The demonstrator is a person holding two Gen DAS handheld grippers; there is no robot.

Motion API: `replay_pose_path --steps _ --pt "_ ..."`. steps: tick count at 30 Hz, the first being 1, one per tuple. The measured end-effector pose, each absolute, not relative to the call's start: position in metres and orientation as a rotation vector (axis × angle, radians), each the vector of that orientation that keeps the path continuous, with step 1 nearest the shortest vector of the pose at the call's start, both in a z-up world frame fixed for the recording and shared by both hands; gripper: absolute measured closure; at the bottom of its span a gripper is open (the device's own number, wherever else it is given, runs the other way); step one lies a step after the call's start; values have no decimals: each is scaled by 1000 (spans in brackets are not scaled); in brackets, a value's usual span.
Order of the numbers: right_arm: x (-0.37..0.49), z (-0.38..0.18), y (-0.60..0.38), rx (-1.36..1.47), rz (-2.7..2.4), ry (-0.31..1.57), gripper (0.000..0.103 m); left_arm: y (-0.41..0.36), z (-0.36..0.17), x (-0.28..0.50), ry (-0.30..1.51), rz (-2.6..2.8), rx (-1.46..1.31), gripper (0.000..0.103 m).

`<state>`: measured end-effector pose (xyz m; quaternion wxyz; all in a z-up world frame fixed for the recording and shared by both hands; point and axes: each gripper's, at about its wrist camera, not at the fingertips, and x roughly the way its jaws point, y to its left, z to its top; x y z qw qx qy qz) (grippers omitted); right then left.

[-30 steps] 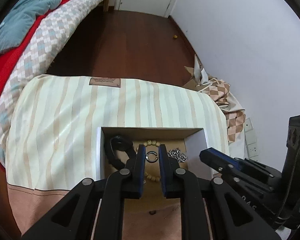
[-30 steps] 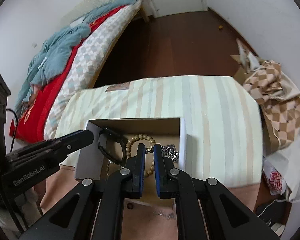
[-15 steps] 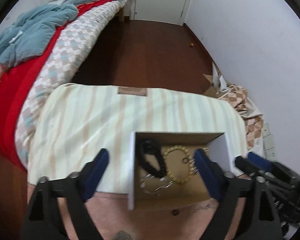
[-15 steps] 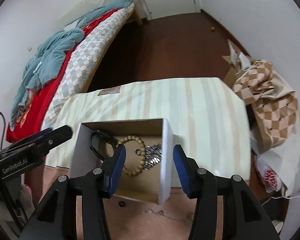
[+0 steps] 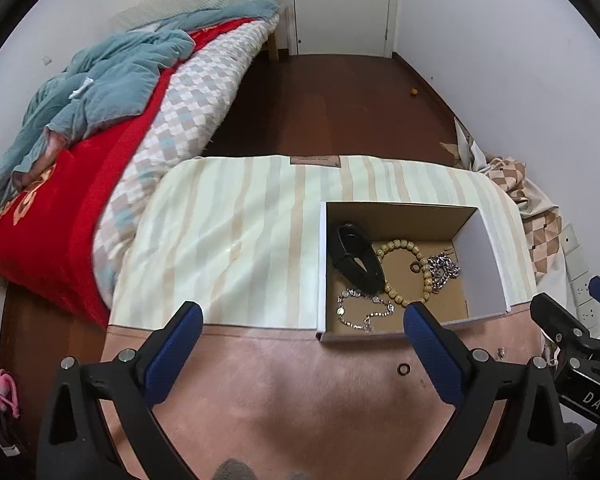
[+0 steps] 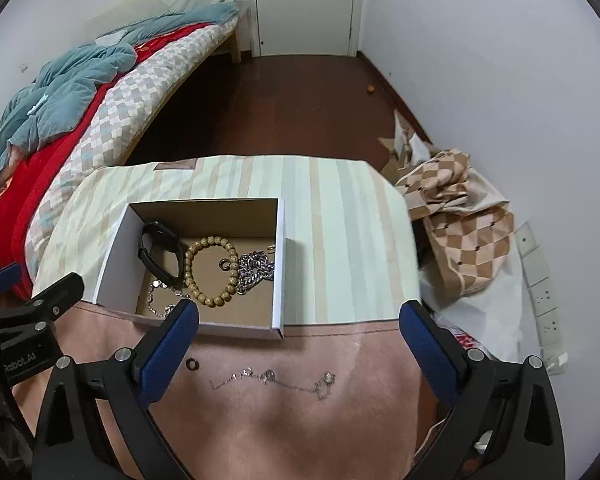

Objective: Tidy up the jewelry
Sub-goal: 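Move both tools back toward the remaining ring and chain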

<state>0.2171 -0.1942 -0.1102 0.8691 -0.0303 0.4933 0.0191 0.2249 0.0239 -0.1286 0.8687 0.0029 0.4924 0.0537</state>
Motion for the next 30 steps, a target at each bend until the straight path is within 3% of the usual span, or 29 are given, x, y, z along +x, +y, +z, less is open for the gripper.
replay_pose_path --steps 16,30 --pt "135 -26 -196 -49 12 869 0 20 -48 149 861 128 -9 1" --pt "106 -8 -216 7 -10 828 0 3 -36 121 824 117 -10 1"
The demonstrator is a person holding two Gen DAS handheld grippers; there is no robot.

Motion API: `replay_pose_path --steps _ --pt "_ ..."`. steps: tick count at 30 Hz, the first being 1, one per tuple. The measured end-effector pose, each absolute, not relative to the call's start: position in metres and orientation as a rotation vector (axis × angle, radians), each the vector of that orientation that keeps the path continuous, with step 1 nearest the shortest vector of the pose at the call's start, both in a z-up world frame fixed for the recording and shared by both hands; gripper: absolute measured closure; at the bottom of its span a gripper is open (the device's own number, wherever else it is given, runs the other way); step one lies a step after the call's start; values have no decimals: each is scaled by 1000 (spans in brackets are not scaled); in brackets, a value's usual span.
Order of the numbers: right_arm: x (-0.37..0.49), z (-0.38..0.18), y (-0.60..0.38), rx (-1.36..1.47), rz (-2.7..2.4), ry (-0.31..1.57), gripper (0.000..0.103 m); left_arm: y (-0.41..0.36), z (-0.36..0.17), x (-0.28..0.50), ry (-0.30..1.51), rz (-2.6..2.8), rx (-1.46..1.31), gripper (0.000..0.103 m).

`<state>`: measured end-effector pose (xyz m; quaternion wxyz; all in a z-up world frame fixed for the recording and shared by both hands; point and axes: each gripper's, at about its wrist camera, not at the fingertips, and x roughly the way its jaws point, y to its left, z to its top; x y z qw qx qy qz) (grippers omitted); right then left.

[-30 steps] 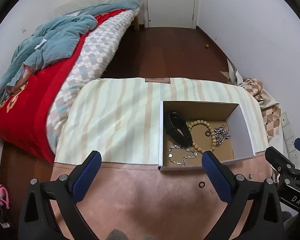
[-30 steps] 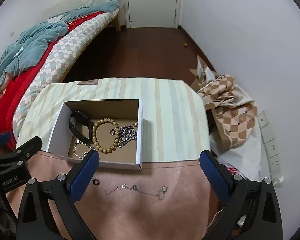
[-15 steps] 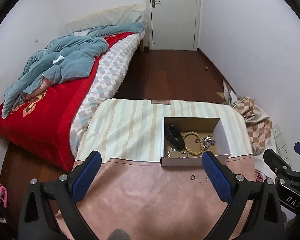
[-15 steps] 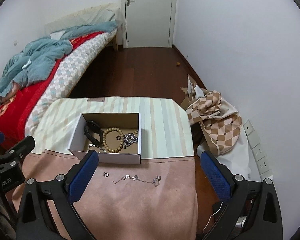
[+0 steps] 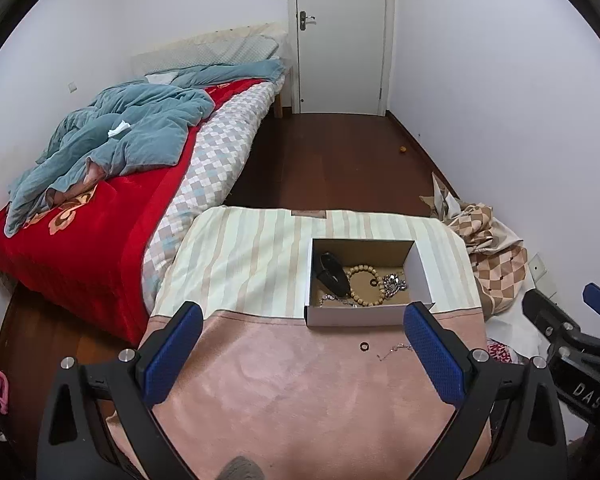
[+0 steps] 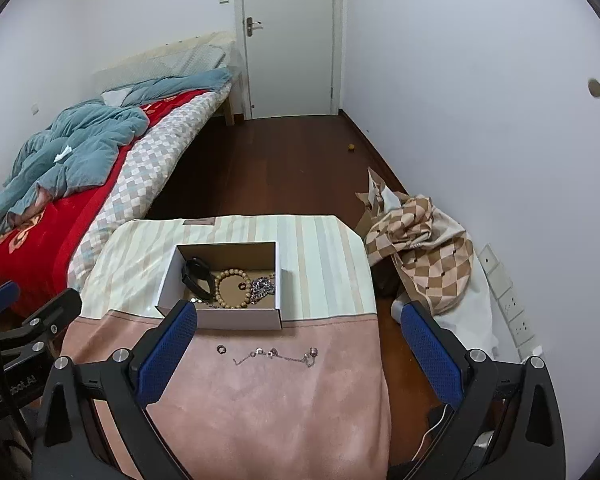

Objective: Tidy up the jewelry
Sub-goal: 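Move both tools back toward the remaining ring and chain, then grasp the black ring with the left tool while the right grasps the silver chain necklace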

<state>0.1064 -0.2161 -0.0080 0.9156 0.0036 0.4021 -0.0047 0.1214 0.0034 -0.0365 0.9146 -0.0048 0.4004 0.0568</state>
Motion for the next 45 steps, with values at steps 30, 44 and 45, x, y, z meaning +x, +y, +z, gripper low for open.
replay_pose_path --steps 30,44,45 --pt "182 -238 -246 62 -5 1097 93 -5 -230 188 1167 239 52 1" --pt "168 -213 -286 180 -74 1050 93 -45 -243 210 1179 88 26 2" --pt "168 -213 -286 180 -75 1051 93 -49 -244 209 1173 80 35 5"
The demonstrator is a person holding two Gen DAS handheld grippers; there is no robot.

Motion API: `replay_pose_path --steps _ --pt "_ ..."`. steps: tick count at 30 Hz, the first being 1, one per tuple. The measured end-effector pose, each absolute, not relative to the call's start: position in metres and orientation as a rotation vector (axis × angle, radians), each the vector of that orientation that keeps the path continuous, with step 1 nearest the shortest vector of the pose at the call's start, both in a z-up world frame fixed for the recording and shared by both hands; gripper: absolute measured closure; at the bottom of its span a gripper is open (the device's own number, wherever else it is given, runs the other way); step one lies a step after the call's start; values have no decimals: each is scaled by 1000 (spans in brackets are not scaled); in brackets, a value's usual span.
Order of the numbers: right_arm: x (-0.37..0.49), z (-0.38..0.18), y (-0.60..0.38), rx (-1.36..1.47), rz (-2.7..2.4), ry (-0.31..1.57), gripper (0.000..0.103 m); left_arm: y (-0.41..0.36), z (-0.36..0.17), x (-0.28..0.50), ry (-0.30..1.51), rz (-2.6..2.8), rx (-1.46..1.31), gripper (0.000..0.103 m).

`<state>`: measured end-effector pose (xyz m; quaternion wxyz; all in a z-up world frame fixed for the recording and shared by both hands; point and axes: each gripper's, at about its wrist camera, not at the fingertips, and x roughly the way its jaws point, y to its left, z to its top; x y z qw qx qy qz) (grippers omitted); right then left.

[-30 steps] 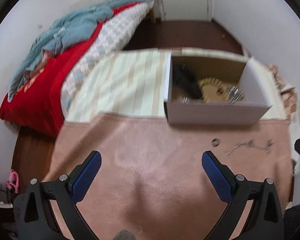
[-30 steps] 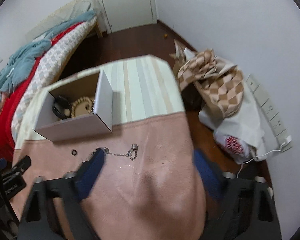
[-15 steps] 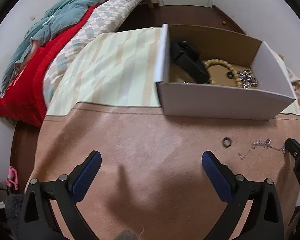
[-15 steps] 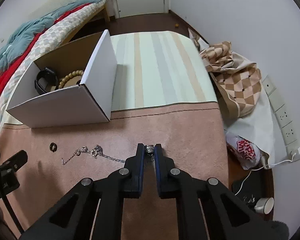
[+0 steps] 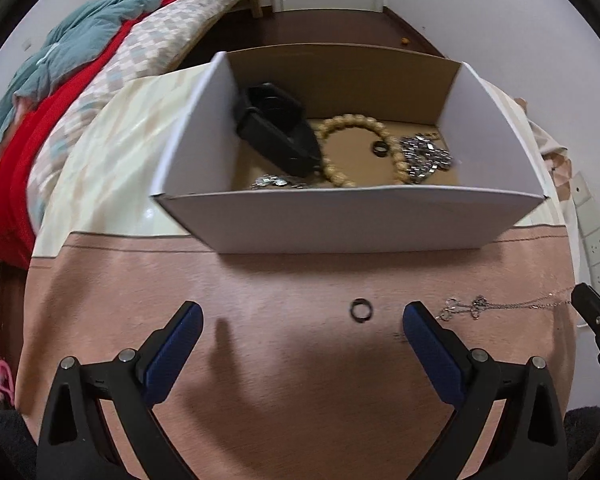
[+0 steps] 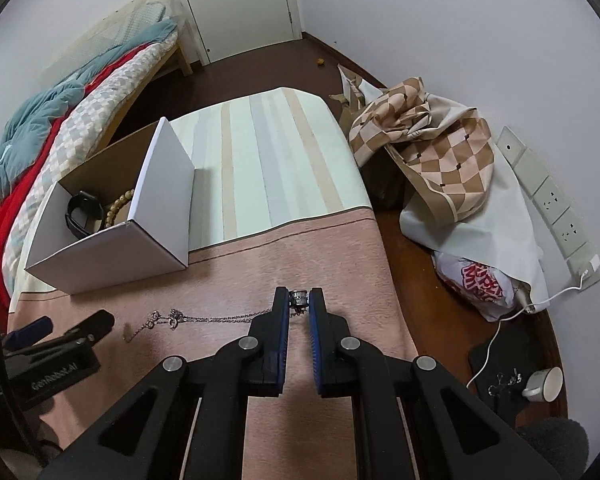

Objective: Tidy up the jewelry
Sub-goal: 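Grasp the black ring with the left tool while the right grasps the silver chain necklace, then carry the ring and chain into the white box and open both tools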

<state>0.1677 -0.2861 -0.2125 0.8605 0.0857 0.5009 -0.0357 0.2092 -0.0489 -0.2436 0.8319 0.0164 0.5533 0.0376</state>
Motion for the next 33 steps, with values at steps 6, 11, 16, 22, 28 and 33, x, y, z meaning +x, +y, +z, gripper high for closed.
replay_pose_path --steps 6,11,16,22,28,33 --pt "167 -212 -284 173 -74 1050 93 -54 -249 209 1187 33 25 49" --pt "166 -210 -283 168 -76 1046 93 -56 -246 207 1172 11 29 83" --pt "164 -206 -281 168 -69 1039 93 -58 -245 206 1163 -3 39 93" --pt "159 -179 -272 174 -23 1003 93 -55 -230 200 1142 -31 19 93" --pt "159 -130 -259 166 58 941 93 -48 -189 184 1105 -90 -5 93" --pt "167 -81 -248 147 131 877 93 -34 -147 185 1058 -115 -50 93"
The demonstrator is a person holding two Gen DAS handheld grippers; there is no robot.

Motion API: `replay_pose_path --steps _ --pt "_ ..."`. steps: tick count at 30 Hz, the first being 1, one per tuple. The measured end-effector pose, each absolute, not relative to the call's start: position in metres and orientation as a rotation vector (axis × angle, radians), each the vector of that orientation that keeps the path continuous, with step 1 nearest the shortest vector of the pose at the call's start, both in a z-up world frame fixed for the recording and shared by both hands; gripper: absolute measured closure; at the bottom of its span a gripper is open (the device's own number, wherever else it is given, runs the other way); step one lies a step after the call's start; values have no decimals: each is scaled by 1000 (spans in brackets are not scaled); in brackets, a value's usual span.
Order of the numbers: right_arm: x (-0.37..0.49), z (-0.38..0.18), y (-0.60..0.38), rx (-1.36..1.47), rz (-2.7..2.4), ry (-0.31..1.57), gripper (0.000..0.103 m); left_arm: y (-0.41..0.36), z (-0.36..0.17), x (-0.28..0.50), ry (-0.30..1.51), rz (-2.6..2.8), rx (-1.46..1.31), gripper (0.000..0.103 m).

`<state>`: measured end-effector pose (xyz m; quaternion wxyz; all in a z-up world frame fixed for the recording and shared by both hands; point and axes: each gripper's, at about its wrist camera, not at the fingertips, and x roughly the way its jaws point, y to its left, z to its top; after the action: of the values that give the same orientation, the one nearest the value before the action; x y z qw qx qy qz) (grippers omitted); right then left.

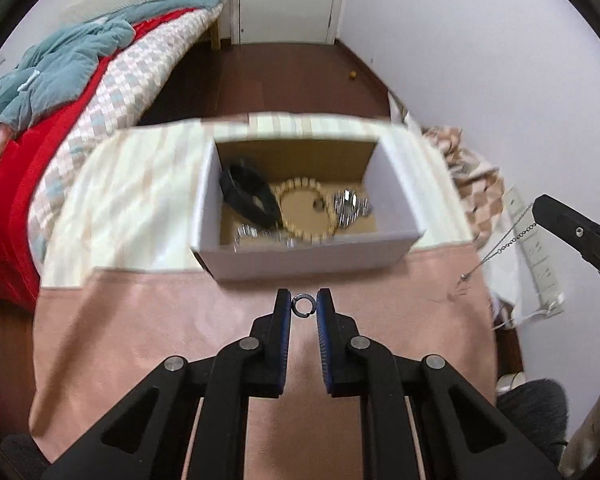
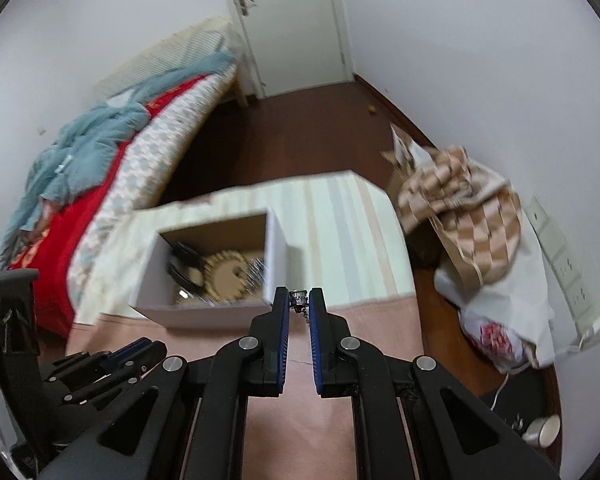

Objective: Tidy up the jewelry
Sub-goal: 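Carry the ring and chain into the white box and open both tools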

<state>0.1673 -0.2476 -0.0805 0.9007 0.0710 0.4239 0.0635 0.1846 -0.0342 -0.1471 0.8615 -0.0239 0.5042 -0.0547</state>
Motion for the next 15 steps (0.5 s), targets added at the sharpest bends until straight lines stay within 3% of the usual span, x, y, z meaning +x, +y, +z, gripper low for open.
replay_pose_path --steps 9,15 --pt "198 -14 -214 43 224 759 93 -7 -88 211 969 -108 -102 93" --pt "234 -29 -185 -12 265 823 93 4 -90 229 982 -88 -129 93"
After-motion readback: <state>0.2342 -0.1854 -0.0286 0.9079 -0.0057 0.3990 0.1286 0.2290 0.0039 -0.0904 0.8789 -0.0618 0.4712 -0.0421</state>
